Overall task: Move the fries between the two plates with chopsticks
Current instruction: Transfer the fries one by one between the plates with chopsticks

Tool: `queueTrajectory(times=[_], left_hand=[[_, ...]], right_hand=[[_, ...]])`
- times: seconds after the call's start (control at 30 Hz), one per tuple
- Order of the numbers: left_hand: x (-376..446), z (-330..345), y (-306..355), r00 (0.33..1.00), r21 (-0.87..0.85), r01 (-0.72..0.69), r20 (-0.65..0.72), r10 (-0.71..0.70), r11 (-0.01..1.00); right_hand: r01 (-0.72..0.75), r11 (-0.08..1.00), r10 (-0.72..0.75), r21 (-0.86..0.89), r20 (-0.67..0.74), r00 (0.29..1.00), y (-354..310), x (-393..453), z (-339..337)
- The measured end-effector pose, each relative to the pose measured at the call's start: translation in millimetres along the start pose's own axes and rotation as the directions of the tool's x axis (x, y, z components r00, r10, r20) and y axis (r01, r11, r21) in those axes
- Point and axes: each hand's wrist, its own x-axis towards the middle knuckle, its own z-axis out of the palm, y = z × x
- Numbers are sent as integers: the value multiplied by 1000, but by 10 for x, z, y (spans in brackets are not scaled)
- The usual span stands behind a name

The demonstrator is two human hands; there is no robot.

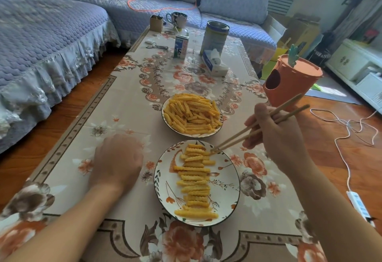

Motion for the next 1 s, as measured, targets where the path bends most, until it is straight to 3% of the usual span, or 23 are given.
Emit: queueTrajectory(times=[0.17, 0.43, 0.8, 1.0], left_hand=[[-6, -7, 5, 1000, -5, -3, 1, 3, 1000], [-15, -7, 8, 1000, -6, -9, -5, 9, 1000], [-1, 22, -4, 999, 9, -10, -30, 11, 1000], [0, 25, -11, 1000, 9, -8, -28, 9, 1000]], right_hand=[[-54, 994, 60, -90, 60, 996, 141, -193, -95], [57, 998, -55, 9, -154, 987, 136, 58, -216], [18, 999, -21, -31, -90, 996, 353, 501, 283], [15, 1000, -10, 24, -192, 981, 273, 488, 239]])
